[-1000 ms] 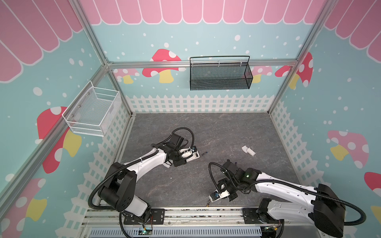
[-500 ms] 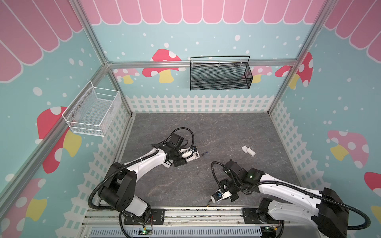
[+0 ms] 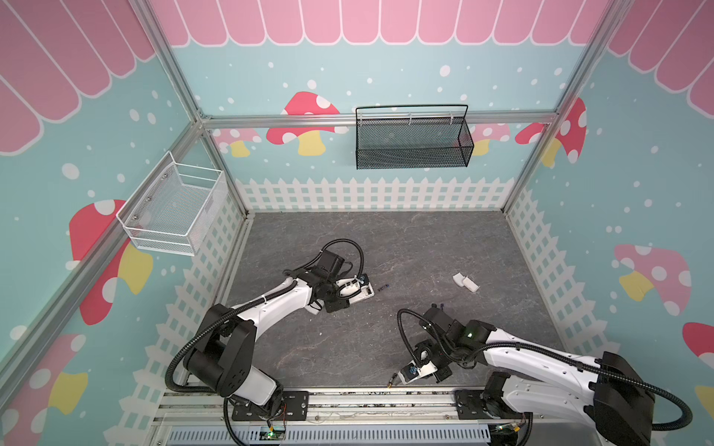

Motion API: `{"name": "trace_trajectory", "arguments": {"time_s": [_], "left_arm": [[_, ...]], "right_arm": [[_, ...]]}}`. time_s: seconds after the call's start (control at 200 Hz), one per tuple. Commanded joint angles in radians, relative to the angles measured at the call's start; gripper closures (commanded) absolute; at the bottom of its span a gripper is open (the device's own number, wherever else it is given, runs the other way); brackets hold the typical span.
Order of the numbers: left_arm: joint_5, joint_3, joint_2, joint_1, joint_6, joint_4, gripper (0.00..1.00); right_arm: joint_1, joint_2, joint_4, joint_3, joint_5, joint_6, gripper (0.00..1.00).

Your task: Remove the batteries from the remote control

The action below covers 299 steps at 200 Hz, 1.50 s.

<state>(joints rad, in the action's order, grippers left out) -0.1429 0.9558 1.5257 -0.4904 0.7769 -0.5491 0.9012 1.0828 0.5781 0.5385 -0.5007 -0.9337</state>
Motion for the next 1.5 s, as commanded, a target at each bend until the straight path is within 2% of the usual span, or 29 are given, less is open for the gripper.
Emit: {"name": "trace_trajectory", "arguments": {"time_s": [0.0,0.31,0.54,0.615,0.715,0.79,0.856,0.951,1.021,1.121,1.491], "left_arm": [[-0.024,0.000,-0.005,0.008,0.001,-0.007,0.77],[-0.033,-0.003,-0.028,0.016,-0.009,-0.009,0.77],[-0.075,0.020,-0.072,0.018,-0.060,-0.068,0.77],[-0.114,0.027,-0.091,0.016,-0.130,-0.083,0.78],[-0.177,0.015,-0.100,0.006,-0.304,-0.070,0.79],[-0.176,-0.019,-0.120,0.002,-0.492,-0.013,0.82],[-0.178,-0.027,-0.122,-0.010,-0.562,-0.018,0.84],[-0.145,-0.039,-0.116,-0.042,-0.583,-0.054,0.84],[-0.097,-0.042,-0.099,-0.081,-0.584,-0.107,0.84],[-0.085,-0.071,-0.098,-0.111,-0.596,-0.128,0.83],[-0.030,-0.044,0.000,-0.148,-0.690,-0.124,0.68]], "right_arm": [[-0.004,0.004,-0.039,0.004,0.040,-0.006,1.00],[-0.009,0.034,-0.156,0.024,0.085,0.072,1.00],[-0.026,0.032,-0.218,0.028,0.057,0.137,1.00],[-0.052,0.007,-0.219,0.033,0.048,0.156,1.00],[-0.089,-0.035,-0.274,0.027,0.046,0.227,1.00],[-0.091,-0.054,-0.377,0.000,0.114,0.331,1.00],[-0.091,-0.049,-0.465,-0.015,0.184,0.442,1.00],[-0.092,-0.009,-0.537,-0.003,0.298,0.593,1.00],[-0.092,0.028,-0.546,0.018,0.325,0.668,1.00],[-0.091,0.064,-0.545,0.035,0.359,0.748,1.00],[-0.089,0.210,-0.511,0.100,0.402,0.794,1.00]]}}
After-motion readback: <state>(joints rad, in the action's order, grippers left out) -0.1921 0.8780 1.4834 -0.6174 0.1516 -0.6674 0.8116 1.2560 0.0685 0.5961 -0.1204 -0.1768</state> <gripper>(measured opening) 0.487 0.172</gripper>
